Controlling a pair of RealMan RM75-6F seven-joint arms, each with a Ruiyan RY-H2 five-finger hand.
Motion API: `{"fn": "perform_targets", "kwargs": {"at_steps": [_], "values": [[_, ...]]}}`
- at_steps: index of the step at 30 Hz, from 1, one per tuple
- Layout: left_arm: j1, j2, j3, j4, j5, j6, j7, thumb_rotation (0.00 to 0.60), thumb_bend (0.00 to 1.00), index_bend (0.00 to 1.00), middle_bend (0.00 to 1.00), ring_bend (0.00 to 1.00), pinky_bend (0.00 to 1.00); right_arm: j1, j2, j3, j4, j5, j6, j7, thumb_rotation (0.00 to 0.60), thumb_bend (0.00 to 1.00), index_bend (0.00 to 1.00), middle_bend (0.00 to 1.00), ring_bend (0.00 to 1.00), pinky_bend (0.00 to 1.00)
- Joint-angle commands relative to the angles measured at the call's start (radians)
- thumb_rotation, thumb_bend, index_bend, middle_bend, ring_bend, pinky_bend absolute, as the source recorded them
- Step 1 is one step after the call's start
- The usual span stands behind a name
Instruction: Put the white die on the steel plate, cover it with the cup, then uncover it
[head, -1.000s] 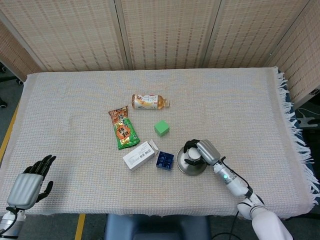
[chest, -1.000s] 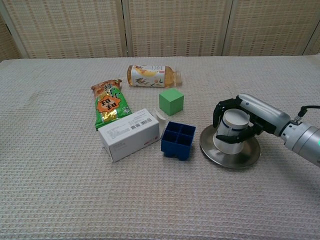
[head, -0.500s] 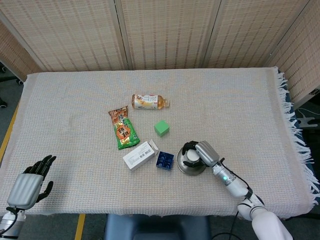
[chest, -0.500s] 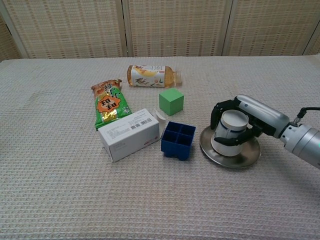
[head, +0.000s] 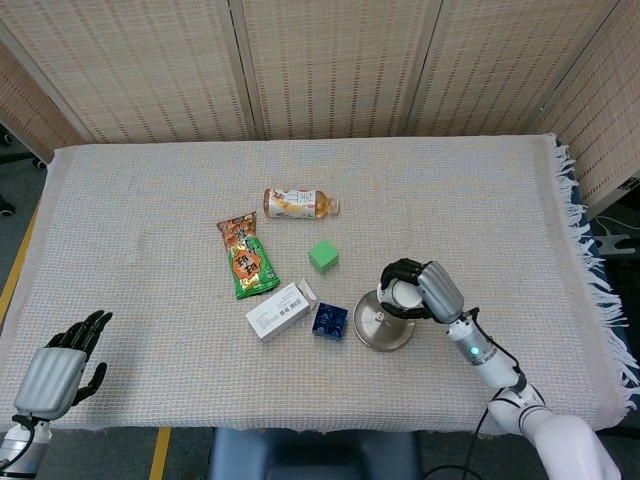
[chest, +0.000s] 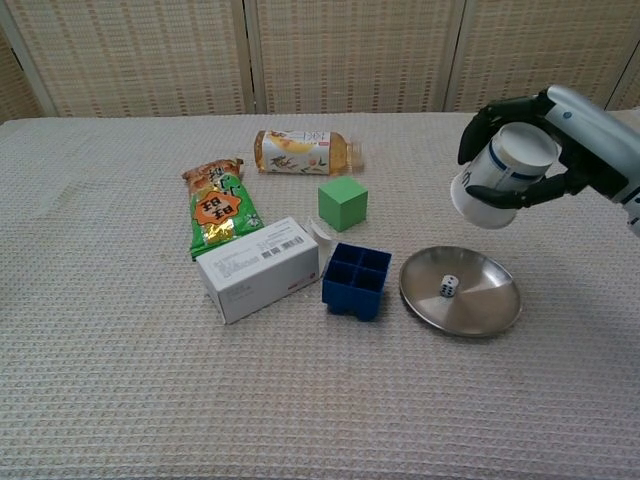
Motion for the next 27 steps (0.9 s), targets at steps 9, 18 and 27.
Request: {"fn": "perform_targets", "kwargs": {"at_steps": [9,18,27], "values": [[-0.004,-0.008,0.001,-0.002,0.001,-0.009,0.023,0.6,0.45,0.07,0.08,0.19,0.35,-0.106,0.06,0.05,0.093,0.107,-0.109,-0.009,0.6,0.16,0.52,0.47,0.44,0.76],[-0.007,-0.012,0.0,-0.001,-0.005,-0.016,0.033,0.6,0.45,0.07,0.08,0.19,0.35,-0.106,0.015,0.04,0.225,0.111,-0.213,0.009,0.6,0.16,0.46,0.46,0.35,0.7],[-0.006,-0.013,0.002,-0.001,-0.002,-0.013,0.037,0.6,0.45,0.07,0.08,0.19,0.35,-0.102,-0.012,0.03,0.255,0.107,-0.293,0.004,0.6,0.16,0.41,0.42,0.29,0.6]]}}
